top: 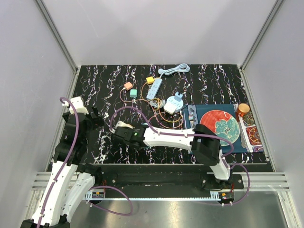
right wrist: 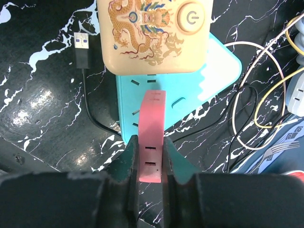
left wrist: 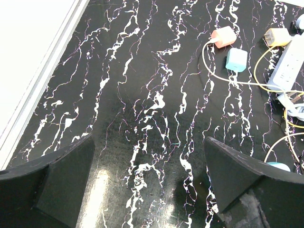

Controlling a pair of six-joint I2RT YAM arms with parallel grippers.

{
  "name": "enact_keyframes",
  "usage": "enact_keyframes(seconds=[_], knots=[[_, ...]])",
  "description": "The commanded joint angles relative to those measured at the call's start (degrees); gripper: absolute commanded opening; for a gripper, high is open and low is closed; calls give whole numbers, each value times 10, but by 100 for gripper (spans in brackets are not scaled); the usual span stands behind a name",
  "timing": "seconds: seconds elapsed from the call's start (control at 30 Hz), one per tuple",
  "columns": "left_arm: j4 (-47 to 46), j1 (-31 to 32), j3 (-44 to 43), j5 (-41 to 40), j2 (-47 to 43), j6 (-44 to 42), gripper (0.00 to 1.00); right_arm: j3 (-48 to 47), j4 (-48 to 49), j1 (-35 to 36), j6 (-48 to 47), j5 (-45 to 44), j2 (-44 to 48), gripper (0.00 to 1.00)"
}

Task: Insert the plug
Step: Insert the plug into the socket.

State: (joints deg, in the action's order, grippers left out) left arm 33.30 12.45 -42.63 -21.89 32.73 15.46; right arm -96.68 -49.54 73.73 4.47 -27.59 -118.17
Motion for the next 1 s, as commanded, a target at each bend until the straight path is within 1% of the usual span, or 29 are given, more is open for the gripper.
enact_keyframes(seconds=[0.0,0.03,0.27,0.43,0.7,0.87,0.9,0.93,0.97], knots=[[-24,-4,-1,2,0,-3,99,24,10,-3,22,11,29,9],[-24,-4,-2,2,-1,-3,99,35,15,-4,24,12,30,0],[-24,-5,-1,4,1,-3,99,99,61,-8,43,50,29,0],[-25,-6,0,5,1,-3,99,137,82,-29,56,77,18,0],[-26,-7,1,10,1,-3,99,128,83,-41,48,87,-13,0],[-28,-7,2,16,3,-3,99,124,83,-41,48,84,6,0],[-30,-7,2,21,2,-4,99,114,83,-41,48,83,14,1],[-32,-6,4,25,2,-4,99,106,84,-41,45,81,21,14],[-36,-7,4,29,3,-6,99,98,84,-40,44,78,34,21]])
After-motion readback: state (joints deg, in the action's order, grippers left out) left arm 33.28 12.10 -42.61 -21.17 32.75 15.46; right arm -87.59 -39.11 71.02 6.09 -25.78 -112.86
